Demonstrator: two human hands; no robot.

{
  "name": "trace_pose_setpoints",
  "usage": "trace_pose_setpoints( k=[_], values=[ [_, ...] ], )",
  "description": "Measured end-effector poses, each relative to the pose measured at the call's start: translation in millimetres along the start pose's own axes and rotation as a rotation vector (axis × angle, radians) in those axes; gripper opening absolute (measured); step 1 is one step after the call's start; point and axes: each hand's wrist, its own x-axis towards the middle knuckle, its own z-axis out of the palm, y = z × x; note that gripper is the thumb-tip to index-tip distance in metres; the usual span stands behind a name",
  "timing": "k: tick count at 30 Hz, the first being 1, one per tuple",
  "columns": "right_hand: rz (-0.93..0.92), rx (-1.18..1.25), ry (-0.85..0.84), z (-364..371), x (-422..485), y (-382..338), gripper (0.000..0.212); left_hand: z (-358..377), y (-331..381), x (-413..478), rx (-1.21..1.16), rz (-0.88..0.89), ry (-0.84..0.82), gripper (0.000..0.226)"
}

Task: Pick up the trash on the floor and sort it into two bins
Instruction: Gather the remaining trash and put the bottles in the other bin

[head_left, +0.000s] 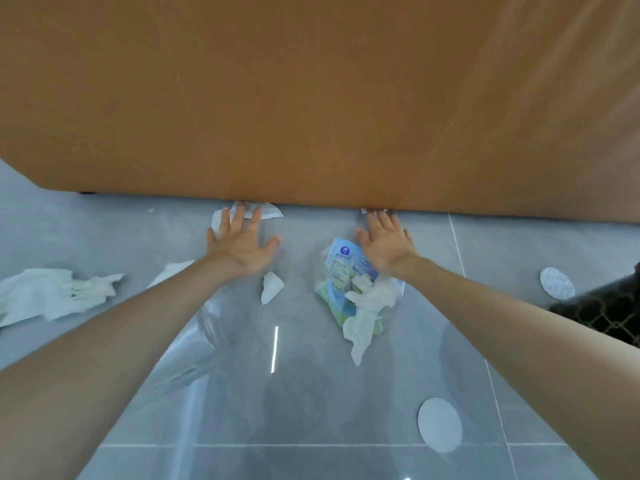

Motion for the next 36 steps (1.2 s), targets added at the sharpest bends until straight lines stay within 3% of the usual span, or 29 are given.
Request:
trace_pose_setpoints(
  k=[7, 14, 17, 20, 24, 28, 32, 34, 36],
  values=[
    [-0.075, 0.024, 0.128, 7, 9, -3, 0.050, 13, -7, 3, -0.047, 0.001, 0.052, 0.066],
    [-0.152, 0.182, 0.046, 13, -29, -23, 0.045, 35, -6, -35, -0.186, 0.093, 0.248, 0.036],
    [-0.216, 0.145, -0.010, 24, -50, -27, 0.053, 42, -4, -56, -0.155, 0.077, 0.230, 0.026],
    [-0.260, 0.076, -0.079, 35, -77, -27, 0.061, 54, -1, -77, -0.218, 0.112, 0.139, 0.044],
    [-0.281, 0.073, -0.060, 45, -106, -21, 0.051, 66, -1, -105, -0.256, 0.213, -0.043, 0.079],
    [-0.257, 0.091, -0.080, 39, -122, -15, 0.041, 71, -8, -125, -0.336, 0.228, -0.064, 0.070],
    [-0.244, 0.114, -0.202, 29, -136, -12, 0.064, 70, -9, -135, -0.353, 0.216, -0.012, 0.046],
    [-0.244, 0.042, -0.317, 28, -143, -10, 0.081, 71, -9, -137, -0.361, 0.211, -0.001, 0.039],
    [-0.271, -0.029, -0.361, 32, -150, -10, 0.085, 73, -9, -140, -0.341, 0.201, 0.002, 0.035]
  ],
)
